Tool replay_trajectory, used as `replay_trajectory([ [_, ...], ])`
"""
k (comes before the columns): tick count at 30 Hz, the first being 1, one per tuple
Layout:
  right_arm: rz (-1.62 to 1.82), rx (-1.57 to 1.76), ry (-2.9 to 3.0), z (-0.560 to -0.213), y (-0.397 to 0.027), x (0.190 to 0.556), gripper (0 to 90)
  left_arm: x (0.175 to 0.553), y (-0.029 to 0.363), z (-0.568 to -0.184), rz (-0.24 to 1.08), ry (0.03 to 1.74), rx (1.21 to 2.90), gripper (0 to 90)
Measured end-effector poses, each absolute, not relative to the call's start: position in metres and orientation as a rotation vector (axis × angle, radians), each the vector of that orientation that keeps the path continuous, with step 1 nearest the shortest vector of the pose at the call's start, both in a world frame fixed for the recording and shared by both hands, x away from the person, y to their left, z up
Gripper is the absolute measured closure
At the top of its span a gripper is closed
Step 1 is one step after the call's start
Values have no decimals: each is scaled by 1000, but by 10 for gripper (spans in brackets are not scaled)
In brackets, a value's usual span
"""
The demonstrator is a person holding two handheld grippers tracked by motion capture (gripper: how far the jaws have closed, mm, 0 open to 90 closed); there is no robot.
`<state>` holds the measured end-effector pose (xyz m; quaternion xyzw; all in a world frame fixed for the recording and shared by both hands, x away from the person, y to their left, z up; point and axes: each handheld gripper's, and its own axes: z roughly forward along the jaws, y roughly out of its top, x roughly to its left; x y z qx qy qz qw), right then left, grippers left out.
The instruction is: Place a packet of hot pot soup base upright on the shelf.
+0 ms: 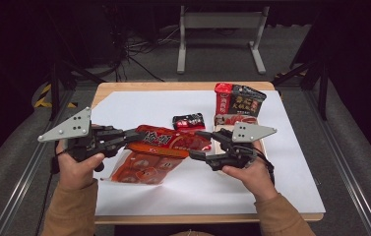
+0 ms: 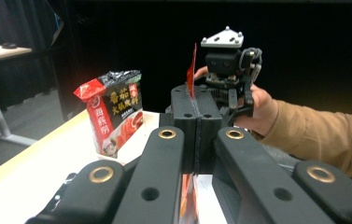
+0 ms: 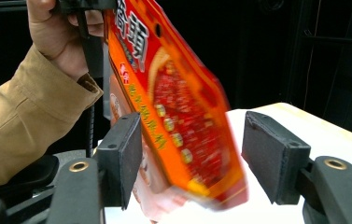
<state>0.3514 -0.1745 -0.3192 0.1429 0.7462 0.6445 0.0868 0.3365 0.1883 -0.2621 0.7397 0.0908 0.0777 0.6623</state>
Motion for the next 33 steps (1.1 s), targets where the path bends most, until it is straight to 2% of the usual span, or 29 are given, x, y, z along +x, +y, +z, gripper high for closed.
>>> replay_trajectory([
  [6,1930,452,2229,-325,-177,358,428,340,177,-266,165,196,1657,900],
  [11,1918,348,2251,-327,-180,359,720,342,171,-269,150,201,1649,900],
  [14,1923,284,2245,-324,-182,357,847,343,173,-269,150,200,1635,900],
  [19,1956,245,2246,-319,-184,354,895,342,174,-270,142,198,1615,900],
  [33,1918,291,2278,-294,-187,348,900,347,178,-274,152,212,1585,900],
])
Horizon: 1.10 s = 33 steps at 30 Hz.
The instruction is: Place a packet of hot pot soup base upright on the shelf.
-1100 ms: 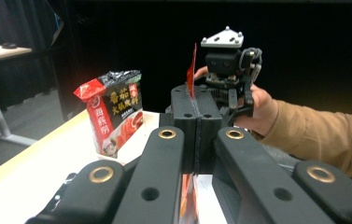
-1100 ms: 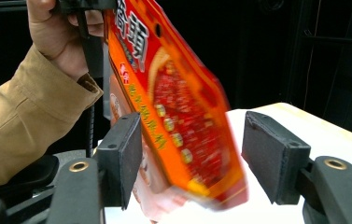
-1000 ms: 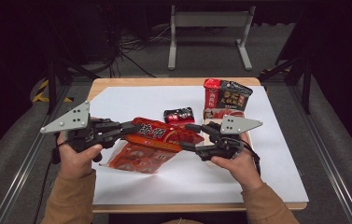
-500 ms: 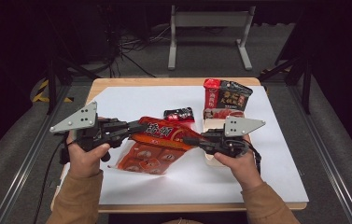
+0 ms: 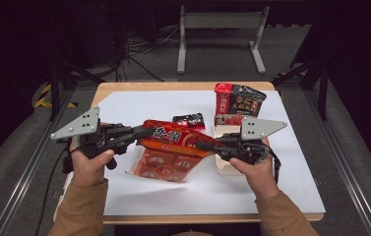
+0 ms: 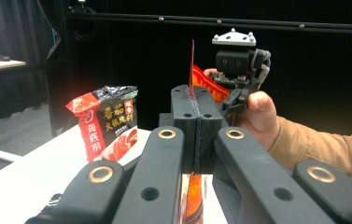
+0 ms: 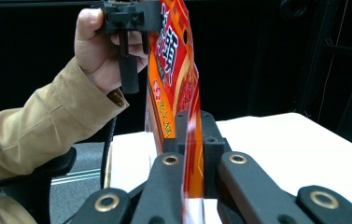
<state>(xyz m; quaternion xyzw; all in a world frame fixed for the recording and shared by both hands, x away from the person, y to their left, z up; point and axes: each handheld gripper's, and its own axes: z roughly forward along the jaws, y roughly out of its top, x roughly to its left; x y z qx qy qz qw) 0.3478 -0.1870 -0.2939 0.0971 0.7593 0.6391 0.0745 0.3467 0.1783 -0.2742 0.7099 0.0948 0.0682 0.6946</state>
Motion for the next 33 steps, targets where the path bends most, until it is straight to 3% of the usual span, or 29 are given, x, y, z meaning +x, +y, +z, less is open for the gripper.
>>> replay_trajectory([
  [9,1850,320,2353,-269,-181,351,900,350,187,-277,167,244,1569,890],
  [15,1791,331,2402,-256,-176,351,900,354,188,-282,186,294,1573,805],
  [25,1718,395,2419,-238,-188,353,900,360,192,-289,246,378,1621,586],
  [33,1663,438,2415,-223,-199,355,900,365,198,-295,301,424,1661,516],
])
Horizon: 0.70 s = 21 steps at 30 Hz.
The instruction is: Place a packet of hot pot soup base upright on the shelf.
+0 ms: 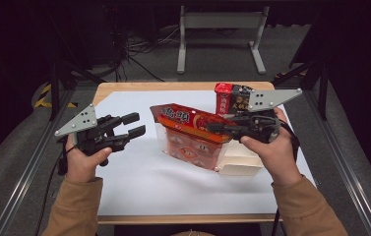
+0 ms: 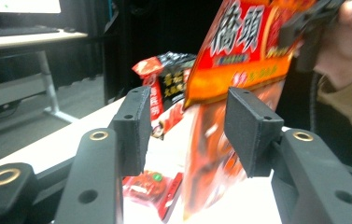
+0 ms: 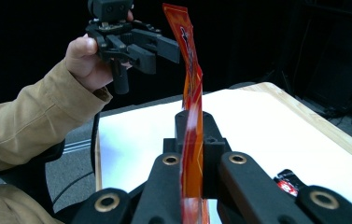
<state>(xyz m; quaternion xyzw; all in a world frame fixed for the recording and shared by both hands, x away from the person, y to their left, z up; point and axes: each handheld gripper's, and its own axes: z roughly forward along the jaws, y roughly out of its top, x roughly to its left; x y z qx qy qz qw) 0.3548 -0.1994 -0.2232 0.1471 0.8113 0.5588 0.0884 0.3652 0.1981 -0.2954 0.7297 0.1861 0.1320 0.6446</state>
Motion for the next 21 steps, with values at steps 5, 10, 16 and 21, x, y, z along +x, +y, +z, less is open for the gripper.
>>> replay_trajectory([
  [5,1664,455,2402,-212,-209,356,900,369,204,-301,299,450,1671,507],
  [10,1665,463,2396,-202,-216,358,900,371,206,-303,297,455,1674,508],
  [16,1645,485,2383,-189,-226,362,900,372,207,-305,295,463,1679,511],
  [21,1625,509,2368,-183,-236,366,900,373,208,-307,291,471,1682,513],
])
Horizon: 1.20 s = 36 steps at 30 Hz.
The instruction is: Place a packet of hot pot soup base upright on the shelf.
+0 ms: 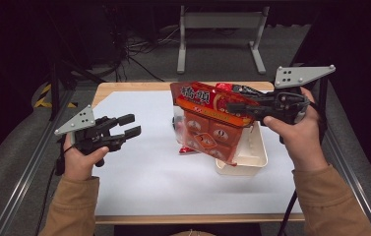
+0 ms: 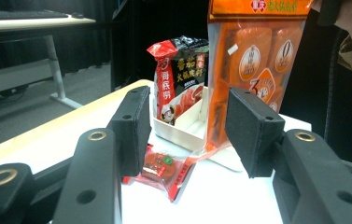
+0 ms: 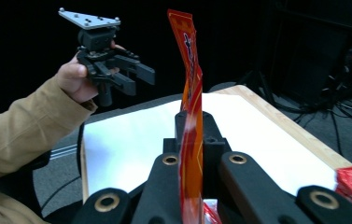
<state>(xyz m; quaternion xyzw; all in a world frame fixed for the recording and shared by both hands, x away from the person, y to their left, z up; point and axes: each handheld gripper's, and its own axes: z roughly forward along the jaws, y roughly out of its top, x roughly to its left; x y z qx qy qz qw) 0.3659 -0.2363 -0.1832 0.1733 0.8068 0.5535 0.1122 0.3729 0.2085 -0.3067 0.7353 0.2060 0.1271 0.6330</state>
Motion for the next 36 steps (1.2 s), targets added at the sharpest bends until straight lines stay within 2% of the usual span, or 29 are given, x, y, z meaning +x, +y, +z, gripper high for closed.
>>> replay_trajectory([
  [14,1569,588,2323,-173,-265,376,900,373,210,-309,301,491,1694,514],
  [36,1539,624,2254,-194,-295,396,900,375,212,-311,293,509,1699,516],
])
